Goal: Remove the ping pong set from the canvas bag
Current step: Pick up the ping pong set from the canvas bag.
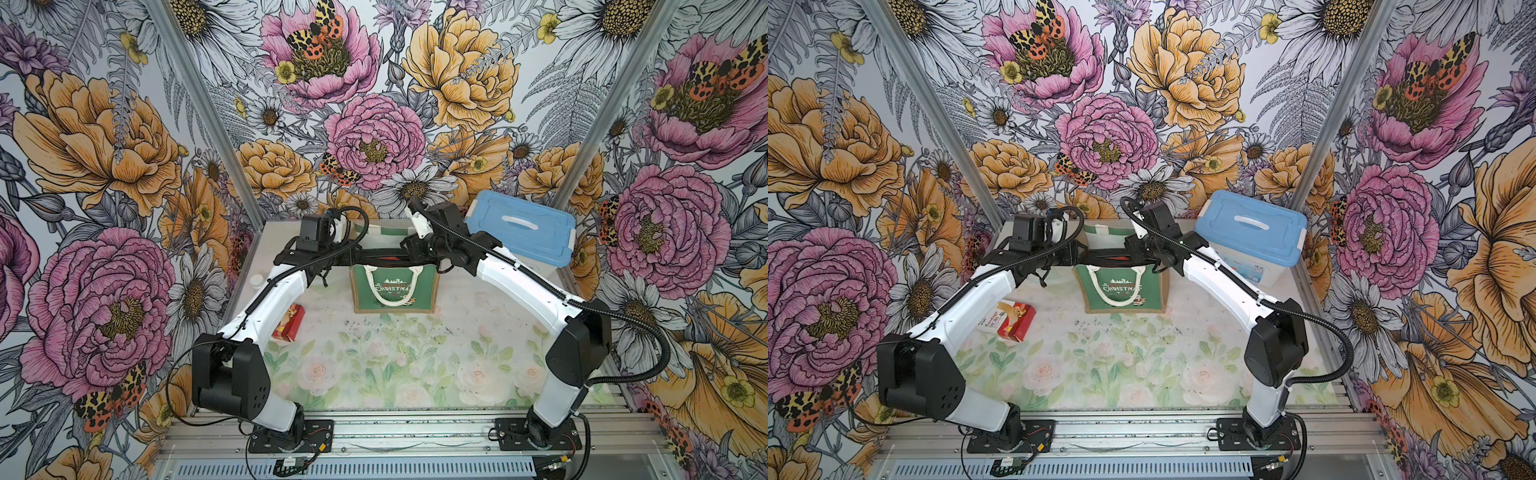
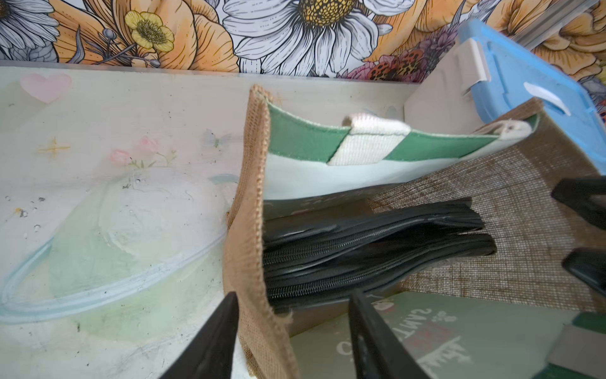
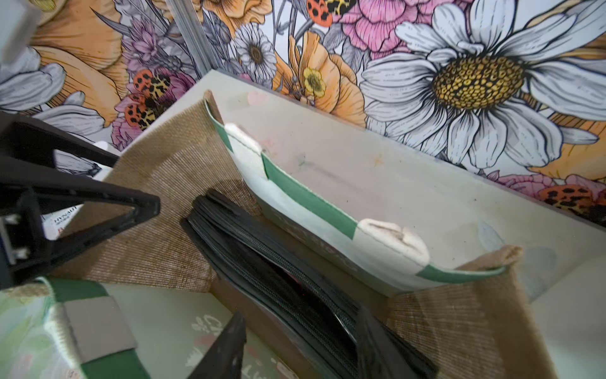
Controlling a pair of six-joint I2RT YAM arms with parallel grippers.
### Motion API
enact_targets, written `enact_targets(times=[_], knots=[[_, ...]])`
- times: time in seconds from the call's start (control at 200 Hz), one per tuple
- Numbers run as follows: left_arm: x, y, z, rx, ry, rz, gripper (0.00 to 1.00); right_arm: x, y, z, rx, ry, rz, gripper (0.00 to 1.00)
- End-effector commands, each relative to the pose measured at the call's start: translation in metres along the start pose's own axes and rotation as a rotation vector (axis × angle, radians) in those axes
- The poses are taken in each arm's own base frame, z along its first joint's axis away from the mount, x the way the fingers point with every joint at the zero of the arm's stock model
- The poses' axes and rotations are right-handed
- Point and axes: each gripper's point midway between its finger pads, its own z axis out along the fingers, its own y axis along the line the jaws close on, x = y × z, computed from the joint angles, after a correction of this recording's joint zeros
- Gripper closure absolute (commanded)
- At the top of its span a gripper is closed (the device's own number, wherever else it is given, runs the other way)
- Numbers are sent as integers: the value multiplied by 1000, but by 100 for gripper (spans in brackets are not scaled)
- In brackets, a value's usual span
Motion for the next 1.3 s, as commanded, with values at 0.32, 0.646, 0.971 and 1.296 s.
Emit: enact_targets(times=[0.32, 0.646, 0.971, 1.296], knots=[[-23, 22, 1, -146, -10, 84, 100, 15, -6, 15, 34, 70, -13, 44], [-61, 24, 9, -180, -65, 131, 100, 41, 15, 29, -19, 160, -23, 42], [-68, 25, 13, -182, -72, 127, 100, 71, 91, 27, -192, 225, -158, 39], [-34, 33, 7, -162, -46, 131, 100, 59, 46, 51, 80, 206, -180, 28]])
